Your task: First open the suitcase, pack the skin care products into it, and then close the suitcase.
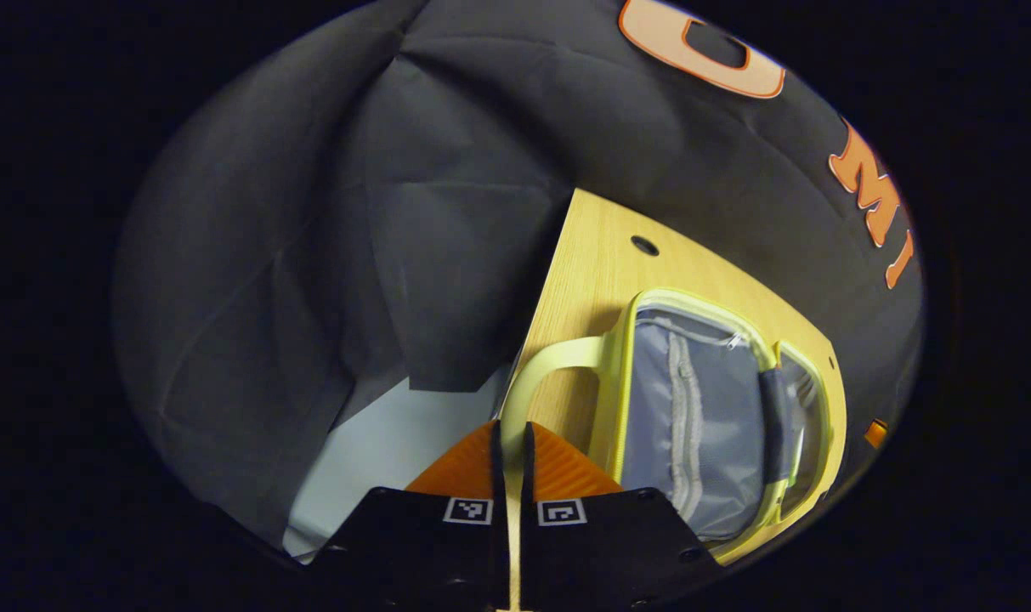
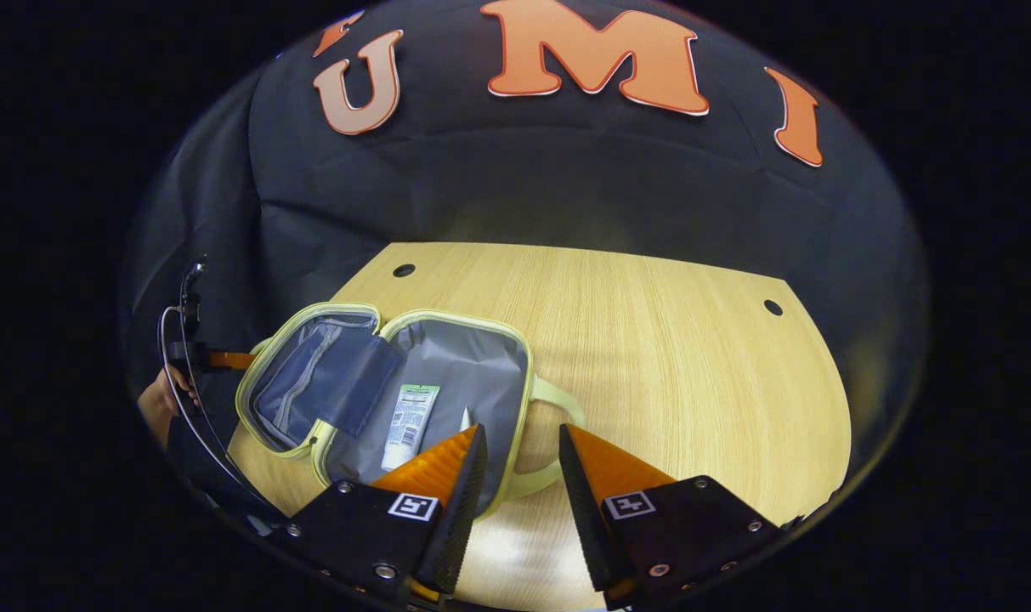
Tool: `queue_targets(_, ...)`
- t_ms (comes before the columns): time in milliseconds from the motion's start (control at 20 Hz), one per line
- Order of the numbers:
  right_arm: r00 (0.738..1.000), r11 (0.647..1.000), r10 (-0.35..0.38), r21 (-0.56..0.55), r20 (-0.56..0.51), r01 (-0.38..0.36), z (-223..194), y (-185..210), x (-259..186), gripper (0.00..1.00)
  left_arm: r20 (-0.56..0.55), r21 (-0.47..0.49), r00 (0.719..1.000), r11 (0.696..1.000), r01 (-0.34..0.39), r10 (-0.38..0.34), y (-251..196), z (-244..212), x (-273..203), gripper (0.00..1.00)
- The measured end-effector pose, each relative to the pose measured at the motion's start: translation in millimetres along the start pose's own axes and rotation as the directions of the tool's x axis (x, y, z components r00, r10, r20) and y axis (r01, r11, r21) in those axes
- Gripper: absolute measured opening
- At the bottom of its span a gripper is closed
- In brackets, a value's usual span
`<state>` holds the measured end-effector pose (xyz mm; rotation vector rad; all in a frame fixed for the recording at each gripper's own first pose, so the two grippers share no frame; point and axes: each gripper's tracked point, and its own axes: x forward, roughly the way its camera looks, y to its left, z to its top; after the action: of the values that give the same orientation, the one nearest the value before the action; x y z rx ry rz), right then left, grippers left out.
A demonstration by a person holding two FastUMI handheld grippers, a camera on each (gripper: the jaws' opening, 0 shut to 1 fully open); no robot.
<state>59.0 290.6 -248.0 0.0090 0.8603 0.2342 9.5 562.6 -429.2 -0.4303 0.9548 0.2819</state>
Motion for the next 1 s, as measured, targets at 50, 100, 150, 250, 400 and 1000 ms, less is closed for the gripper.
queue_targets(50, 1.0, 1.0, -0.003, -0.017, 0.018, 0.004, 3.5, -3.4, -1.3, 0.57, 0.013, 0.028, 1.0, 1.0, -0.007, 0.006, 0.2, 4.1, -9.9, 0.05)
queue_targets(100, 0.999, 0.999, -0.011, -0.034, 0.034, 0.012, 7.9, -7.7, -4.3, 0.57, 0.036, 0.055, 0.999, 0.998, -0.014, 0.012, -3.2, 12.9, -19.2, 0.05)
queue_targets(150, 0.999, 0.999, -0.01, -0.048, 0.05, 0.013, 13.4, -11.0, -8.9, 0.57, 0.058, 0.081, 0.998, 0.996, -0.025, 0.021, -7.2, 19.4, -29.4, 0.05)
queue_targets(250, 0.996, 0.998, -0.011, -0.059, 0.083, 0.016, 23.8, -17.4, -18.1, 0.61, 0.105, 0.126, 0.994, 0.991, -0.044, 0.031, -20.9, 35.6, -47.8, 0.04)
queue_targets(400, 0.99, 0.998, -0.008, -0.06, 0.14, 0.017, 35.1, -25.8, -30.0, 0.72, 0.199, 0.189, 0.979, 0.979, -0.077, 0.038, -41.9, 64.0, -80.2, 0.04)
queue_targets(1000, 0.976, 0.982, 0.031, -0.19, 0.216, 0.01, 34.5, -63.3, -51.7, 0.89, 0.42, 0.378, 0.906, 0.919, -0.114, -0.06, -211.8, 105.9, -186.3, 0.03)
